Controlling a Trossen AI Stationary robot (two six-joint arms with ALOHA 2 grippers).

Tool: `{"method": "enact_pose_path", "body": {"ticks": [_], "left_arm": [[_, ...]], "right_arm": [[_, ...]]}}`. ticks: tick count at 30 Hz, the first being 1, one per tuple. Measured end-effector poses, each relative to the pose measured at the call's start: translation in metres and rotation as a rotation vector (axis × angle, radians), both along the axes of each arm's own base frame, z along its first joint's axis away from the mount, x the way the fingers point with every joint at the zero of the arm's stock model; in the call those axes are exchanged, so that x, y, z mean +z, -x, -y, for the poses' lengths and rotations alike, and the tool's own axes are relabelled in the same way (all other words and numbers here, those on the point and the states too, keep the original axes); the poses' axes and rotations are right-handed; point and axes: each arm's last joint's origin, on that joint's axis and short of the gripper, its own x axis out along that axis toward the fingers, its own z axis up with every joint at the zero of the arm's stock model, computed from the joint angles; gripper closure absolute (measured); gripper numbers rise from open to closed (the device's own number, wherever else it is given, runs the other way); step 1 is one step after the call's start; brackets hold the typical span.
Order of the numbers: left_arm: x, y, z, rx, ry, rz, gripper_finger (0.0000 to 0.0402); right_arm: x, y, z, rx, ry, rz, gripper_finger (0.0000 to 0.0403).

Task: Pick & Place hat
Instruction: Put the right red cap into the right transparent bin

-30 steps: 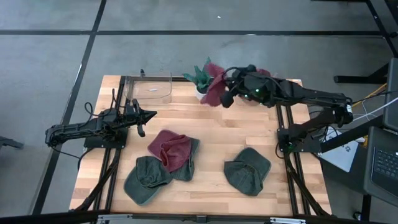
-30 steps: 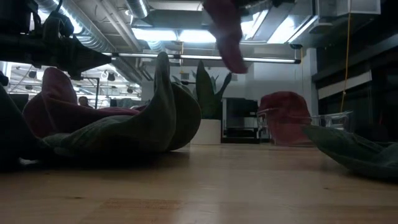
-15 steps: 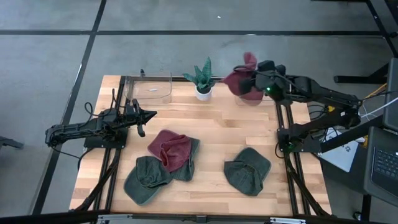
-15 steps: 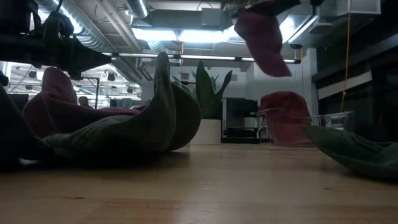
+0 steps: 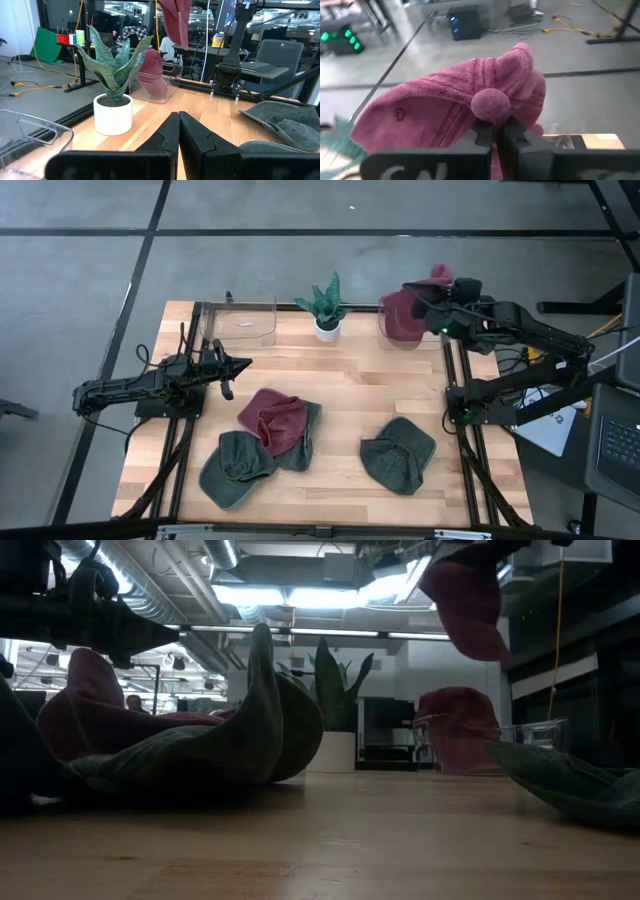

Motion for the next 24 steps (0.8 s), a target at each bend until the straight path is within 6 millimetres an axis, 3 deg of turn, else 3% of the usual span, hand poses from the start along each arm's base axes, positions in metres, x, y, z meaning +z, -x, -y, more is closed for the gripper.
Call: {"method": "enact_pose_path", "body": {"ticks": [9, 24], "left_arm": [[0.0, 0.0, 0.0, 0.0, 0.0, 0.0, 0.0398], [0.0, 0.0, 0.0, 0.0, 0.0, 0.0, 0.0398]], "right_arm": [[-0.003, 0.008, 0.004, -0.116, 0.102, 0.002, 0.0393], [-0.084, 0.018, 0.004, -0.212, 0.191, 0.197, 0.0399]]}}
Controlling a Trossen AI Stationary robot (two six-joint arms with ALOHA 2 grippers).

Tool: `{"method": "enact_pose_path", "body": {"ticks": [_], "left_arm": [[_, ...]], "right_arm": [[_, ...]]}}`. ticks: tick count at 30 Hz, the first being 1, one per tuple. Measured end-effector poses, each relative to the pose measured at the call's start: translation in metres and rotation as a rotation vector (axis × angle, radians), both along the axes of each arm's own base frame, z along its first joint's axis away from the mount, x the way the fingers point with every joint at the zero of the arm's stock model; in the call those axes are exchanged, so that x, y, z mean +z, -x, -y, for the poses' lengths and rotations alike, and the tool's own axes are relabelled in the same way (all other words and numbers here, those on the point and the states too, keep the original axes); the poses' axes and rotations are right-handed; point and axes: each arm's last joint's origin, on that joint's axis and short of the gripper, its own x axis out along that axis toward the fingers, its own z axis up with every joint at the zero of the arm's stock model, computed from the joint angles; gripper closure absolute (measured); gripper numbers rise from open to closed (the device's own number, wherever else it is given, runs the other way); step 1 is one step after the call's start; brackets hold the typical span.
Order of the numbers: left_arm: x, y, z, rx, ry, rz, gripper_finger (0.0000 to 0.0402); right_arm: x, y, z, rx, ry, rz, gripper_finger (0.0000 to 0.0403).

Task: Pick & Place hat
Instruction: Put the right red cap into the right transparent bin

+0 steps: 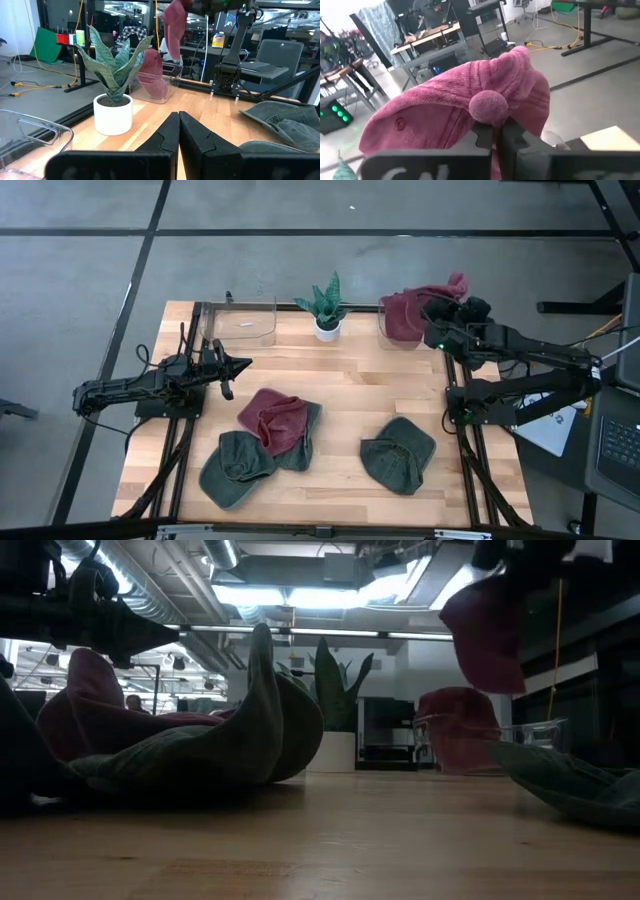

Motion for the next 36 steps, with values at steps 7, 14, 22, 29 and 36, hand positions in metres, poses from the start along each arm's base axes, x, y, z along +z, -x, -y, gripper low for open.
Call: {"method": "enact_pose_path", "body": {"ticks": [7, 14, 22, 29, 36], "left_arm": [[0.0, 0.0, 0.0, 0.0, 0.0, 0.0, 0.0398], [0.0, 0.0, 0.0, 0.0, 0.0, 0.0, 0.0398], [0.0, 0.0, 0.0, 0.0, 0.0, 0.0, 0.0398], [0.0, 0.0, 0.0, 0.0, 0.0, 0.0, 0.0397], [0.0, 0.0, 0.0, 0.0, 0.0, 0.0, 0.0398]], "right_arm": [[-0.039, -0.001, 0.005, -0.055, 0.045, 0.064, 0.0399], [-0.068, -0.008, 0.007, -0.037, 0.044, 0.115, 0.0399], [-0.097, -0.012, 0.01, -0.035, 0.057, 0.154, 0.0399], [-0.117, -0.012, 0.011, -0.019, 0.041, 0.19, 0.0399], [-0.129, -0.013, 0.015, -0.036, 0.049, 0.226, 0.0399]]}}
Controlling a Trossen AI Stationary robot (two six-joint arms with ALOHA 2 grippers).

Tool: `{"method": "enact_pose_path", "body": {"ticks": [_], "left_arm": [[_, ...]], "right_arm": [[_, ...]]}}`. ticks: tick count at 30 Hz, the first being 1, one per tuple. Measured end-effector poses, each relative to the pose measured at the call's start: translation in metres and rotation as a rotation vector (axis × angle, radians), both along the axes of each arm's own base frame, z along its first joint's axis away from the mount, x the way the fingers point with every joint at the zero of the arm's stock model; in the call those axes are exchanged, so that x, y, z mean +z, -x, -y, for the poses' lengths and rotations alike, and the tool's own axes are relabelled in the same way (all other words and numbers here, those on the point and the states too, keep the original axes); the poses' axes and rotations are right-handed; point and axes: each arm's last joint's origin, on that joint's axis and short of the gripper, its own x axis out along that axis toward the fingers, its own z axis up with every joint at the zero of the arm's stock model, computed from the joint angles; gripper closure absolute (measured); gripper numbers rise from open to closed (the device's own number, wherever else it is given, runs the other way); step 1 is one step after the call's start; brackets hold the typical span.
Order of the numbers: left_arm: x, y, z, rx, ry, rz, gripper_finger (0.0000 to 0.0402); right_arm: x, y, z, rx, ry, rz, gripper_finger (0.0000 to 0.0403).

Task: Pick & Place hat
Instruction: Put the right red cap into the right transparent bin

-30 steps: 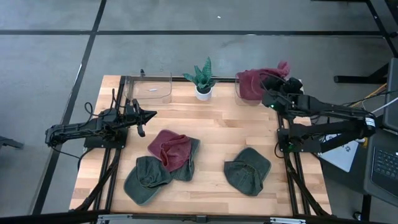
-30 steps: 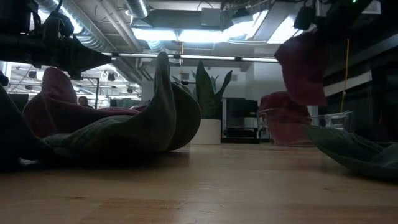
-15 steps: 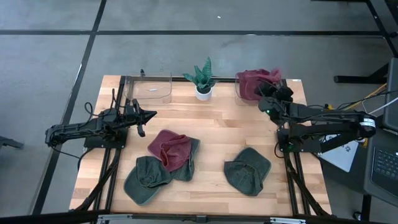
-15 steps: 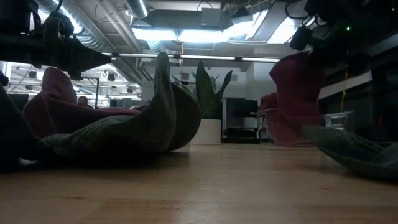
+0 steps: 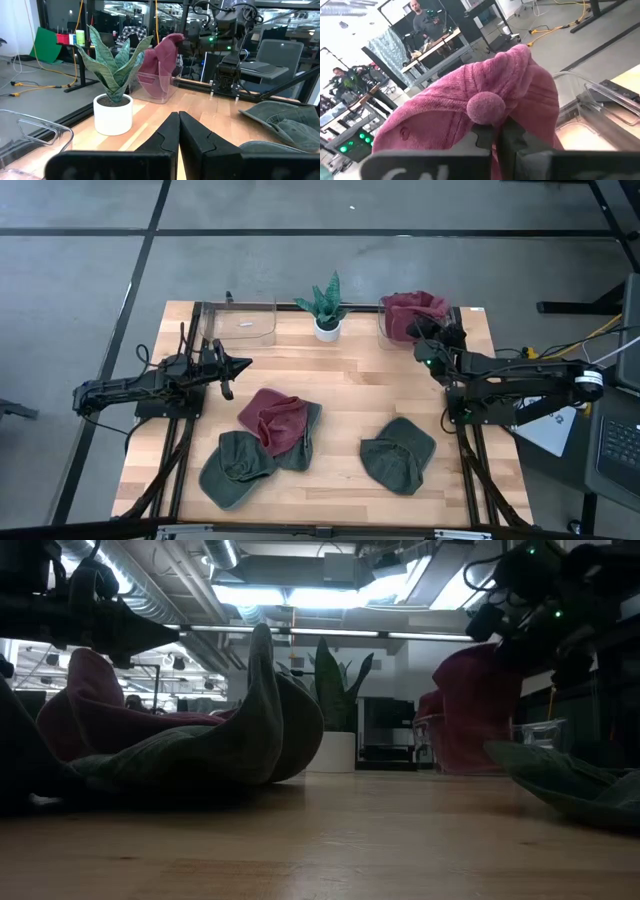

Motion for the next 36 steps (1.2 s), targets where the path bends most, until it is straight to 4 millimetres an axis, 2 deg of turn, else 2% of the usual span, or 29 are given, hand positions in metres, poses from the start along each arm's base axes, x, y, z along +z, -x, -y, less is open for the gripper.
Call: {"method": "enact_pose_path", "body": {"ticks": [9, 21, 30, 36], "left_arm": [[0.0, 0.0, 0.0, 0.0, 0.0, 0.0, 0.0398], [0.0, 0.0, 0.0, 0.0, 0.0, 0.0, 0.0397], [0.0, 0.0, 0.0, 0.0, 0.0, 0.001, 0.0397], [0.0, 0.0, 0.0, 0.0, 0.0, 0.0, 0.0398]], "right_arm": [[-0.011, -0.001, 0.01, -0.008, -0.042, -0.025, 0.0399], [-0.023, -0.016, 0.02, 0.078, -0.115, -0.003, 0.0396], [-0.024, -0.016, 0.027, 0.083, -0.121, -0.123, 0.0392], [-0.024, -0.016, 0.029, 0.12, -0.129, -0.211, 0.0376]]}}
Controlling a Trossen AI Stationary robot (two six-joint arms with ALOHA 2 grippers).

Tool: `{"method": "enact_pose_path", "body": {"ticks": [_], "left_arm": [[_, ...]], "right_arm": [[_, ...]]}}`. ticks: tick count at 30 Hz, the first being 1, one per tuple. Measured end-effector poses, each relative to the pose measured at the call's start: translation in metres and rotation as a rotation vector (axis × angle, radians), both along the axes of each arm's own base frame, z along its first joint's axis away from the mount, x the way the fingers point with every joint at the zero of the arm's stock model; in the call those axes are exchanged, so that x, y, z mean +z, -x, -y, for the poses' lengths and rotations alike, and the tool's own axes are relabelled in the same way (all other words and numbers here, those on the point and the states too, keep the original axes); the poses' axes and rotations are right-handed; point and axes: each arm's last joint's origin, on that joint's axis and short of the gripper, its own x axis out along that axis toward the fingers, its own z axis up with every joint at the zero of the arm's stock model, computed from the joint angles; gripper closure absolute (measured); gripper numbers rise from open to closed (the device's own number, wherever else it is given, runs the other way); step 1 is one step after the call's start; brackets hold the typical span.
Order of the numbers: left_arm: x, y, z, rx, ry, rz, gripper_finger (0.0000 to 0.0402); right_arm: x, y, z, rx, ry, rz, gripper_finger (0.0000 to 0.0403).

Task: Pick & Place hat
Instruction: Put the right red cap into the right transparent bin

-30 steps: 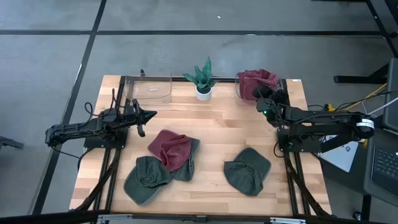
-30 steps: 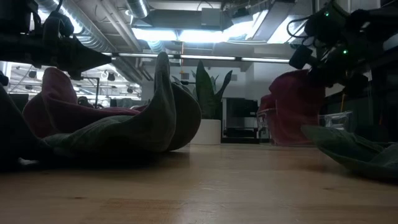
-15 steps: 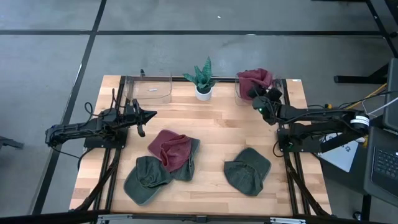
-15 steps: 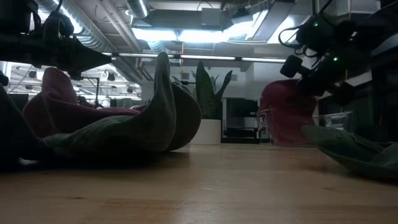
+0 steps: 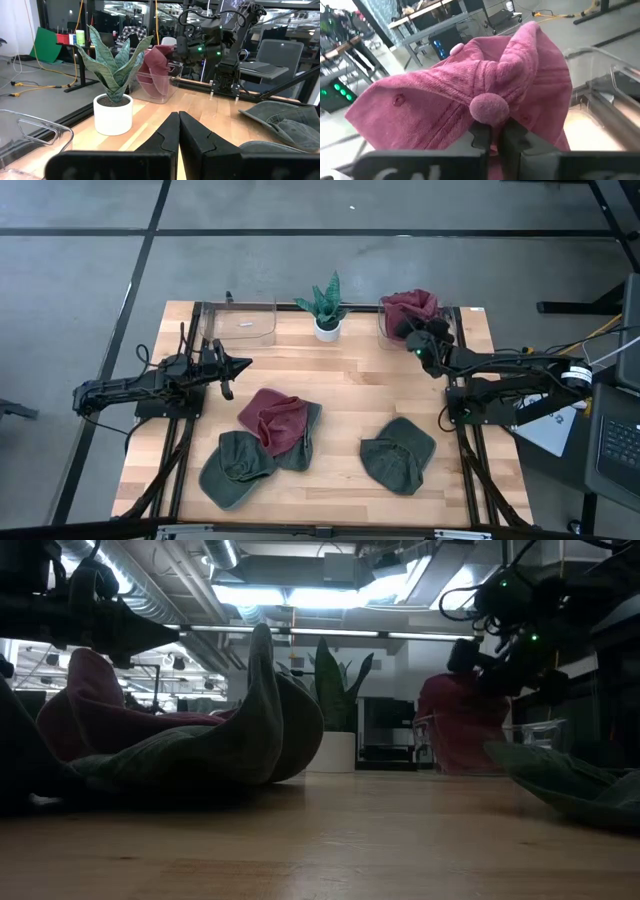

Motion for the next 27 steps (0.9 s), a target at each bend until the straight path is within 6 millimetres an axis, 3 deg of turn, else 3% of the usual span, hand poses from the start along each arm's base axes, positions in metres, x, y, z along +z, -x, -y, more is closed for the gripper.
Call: {"method": "enact_pose_path", "body": {"ticks": [6, 13, 22, 27], "left_arm": [[0.0, 0.0, 0.0, 0.0, 0.0, 0.0, 0.0398], [0.0, 0.0, 0.0, 0.0, 0.0, 0.0, 0.0397], [0.0, 0.0, 0.0, 0.0, 0.0, 0.0, 0.0397], [0.0, 0.0, 0.0, 0.0, 0.0, 0.0, 0.0398]], "right_arm": [[0.006, -0.004, 0.001, 0.069, 0.011, -0.132, 0.0341], [0.031, -0.012, 0.009, 0.105, 0.019, -0.221, 0.0273], [0.088, -0.009, 0.013, 0.123, -0.033, -0.411, 0.0231], [0.133, -0.005, 0.007, 0.265, -0.099, -0.406, 0.0231]]}}
